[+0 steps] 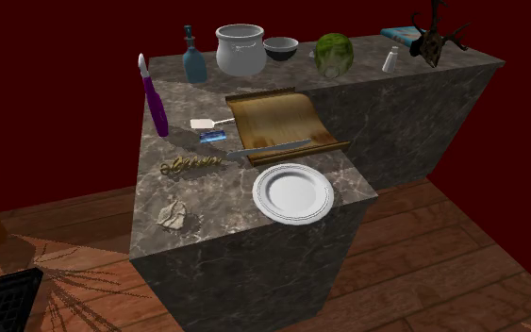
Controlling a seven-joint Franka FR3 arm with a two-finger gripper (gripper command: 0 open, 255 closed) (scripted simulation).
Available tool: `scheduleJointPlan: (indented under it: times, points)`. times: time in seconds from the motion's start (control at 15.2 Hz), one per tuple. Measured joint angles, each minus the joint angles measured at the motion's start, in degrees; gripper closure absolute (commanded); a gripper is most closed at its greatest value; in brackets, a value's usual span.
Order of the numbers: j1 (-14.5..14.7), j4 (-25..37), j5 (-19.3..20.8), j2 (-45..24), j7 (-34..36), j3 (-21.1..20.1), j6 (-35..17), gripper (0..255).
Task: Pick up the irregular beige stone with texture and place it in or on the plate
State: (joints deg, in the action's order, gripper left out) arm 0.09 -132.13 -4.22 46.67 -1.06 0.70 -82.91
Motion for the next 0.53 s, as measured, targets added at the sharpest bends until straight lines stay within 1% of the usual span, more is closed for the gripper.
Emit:
scheduleJointPlan:
  times: [0.07,0.2,0.4,0.53]
  points:
    - [0.00,0.00,0.00,0.00,0.00,0.00,0.00,0]
    - [0.44,-0.94,-0.83,-0.77,0.64,-0.90,-1.77,0]
    - [1.60,-3.23,-2.94,-2.19,2.37,-3.31,-5.77,0]
    - [2.36,-5.01,-4.27,-3.89,3.26,-4.88,-9.44,0]
